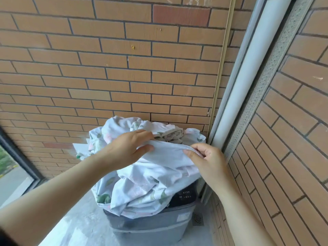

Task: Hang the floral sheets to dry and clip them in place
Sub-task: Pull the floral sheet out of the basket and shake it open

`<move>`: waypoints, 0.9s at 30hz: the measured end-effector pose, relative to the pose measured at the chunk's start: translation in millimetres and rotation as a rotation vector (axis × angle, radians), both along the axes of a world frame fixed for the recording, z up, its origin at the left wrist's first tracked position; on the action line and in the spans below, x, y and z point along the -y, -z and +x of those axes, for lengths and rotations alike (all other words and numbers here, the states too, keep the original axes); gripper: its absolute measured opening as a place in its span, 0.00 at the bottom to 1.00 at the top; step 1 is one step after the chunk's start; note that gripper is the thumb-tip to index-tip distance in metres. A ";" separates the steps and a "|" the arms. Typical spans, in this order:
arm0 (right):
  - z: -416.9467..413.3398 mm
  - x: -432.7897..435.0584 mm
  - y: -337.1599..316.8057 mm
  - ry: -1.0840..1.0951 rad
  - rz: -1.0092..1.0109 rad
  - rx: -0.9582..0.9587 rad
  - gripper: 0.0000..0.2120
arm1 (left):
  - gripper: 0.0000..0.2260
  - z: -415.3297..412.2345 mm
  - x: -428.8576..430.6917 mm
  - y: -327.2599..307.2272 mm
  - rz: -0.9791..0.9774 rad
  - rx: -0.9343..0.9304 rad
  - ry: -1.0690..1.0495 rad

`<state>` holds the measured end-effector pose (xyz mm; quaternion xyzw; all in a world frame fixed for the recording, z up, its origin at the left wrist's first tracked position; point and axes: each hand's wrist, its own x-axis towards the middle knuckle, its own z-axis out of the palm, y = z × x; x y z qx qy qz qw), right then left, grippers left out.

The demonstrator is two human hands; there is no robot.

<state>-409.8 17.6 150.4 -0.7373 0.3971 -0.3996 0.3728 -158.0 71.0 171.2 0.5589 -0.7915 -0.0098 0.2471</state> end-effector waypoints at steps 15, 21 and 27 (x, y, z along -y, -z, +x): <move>95.0 -16.4 -80.6 -0.275 0.391 0.361 0.11 | 0.37 -8.5 -77.8 11.3 0.105 -0.462 -0.291; 125.8 -20.9 -102.8 -0.276 0.372 0.358 0.14 | 0.21 -10.3 -64.5 8.6 -0.390 -0.473 -0.533; 125.0 -20.9 -106.7 -0.275 0.374 0.381 0.09 | 0.12 -4.9 -51.3 14.9 -0.112 -0.602 -0.322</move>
